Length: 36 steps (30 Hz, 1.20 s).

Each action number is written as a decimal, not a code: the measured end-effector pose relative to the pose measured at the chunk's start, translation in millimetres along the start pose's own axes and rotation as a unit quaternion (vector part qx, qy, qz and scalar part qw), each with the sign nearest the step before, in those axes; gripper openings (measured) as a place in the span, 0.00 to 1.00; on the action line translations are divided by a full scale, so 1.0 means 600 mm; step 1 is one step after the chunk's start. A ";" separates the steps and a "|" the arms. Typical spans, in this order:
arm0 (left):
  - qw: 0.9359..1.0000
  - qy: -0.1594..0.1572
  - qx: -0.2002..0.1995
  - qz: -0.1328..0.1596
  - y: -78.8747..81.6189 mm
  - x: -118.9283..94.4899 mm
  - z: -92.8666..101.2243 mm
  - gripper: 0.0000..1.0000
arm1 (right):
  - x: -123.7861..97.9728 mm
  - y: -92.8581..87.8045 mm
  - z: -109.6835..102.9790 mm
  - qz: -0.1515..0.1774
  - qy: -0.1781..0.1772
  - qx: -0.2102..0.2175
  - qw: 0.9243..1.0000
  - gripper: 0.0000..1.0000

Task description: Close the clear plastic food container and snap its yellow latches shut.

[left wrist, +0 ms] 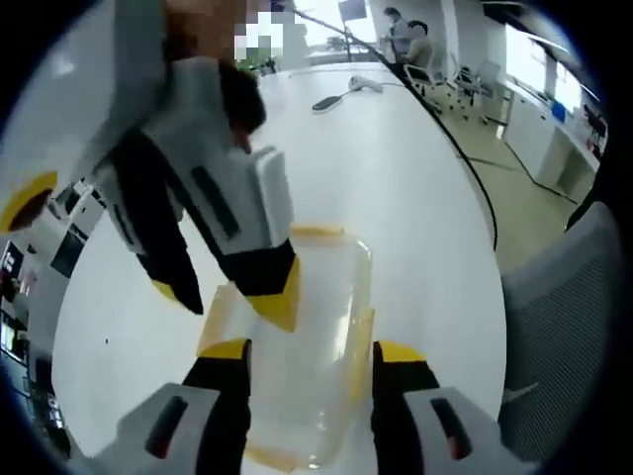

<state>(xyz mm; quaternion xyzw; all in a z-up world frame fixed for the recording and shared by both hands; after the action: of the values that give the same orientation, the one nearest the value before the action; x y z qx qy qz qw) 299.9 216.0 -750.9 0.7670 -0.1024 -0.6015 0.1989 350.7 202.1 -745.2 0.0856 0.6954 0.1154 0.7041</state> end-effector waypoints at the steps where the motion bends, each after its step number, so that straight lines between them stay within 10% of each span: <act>1: 1.000 -0.002 -0.001 0.000 0.000 0.000 0.001 0.44 | -0.001 -0.003 0.001 0.009 -0.005 0.004 1.000 0.46; 14: 1.000 -0.013 0.013 -0.004 0.003 0.008 0.019 0.84 | -0.016 -0.011 -0.018 0.083 0.007 0.073 0.994 0.71; 22: 1.000 -0.002 -0.009 -0.015 -0.009 0.004 -0.002 0.99 | -0.018 -0.038 -0.041 0.057 -0.015 0.052 0.997 0.84; 36: 0.997 -0.011 0.010 -0.077 -0.060 0.014 -0.032 0.96 | 0.010 -0.084 -0.061 -0.024 -0.058 0.025 0.998 0.83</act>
<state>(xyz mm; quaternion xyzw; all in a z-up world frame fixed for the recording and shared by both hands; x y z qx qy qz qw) 317.5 248.8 -770.0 0.7677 -0.0512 -0.6226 0.1428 316.3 154.0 -766.1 0.0935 0.6579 0.0758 0.7435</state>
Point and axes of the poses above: the point that each gripper's makers call its tool centre point, and the gripper's own axes: x roughly forward along the fingers, z roughly to its right, y roughly out of its top, the point moved 3 cm from there along -x, roughly backward along the fingers, and after that the axes turned 9 degrees about -z, right-handed, at the moved point
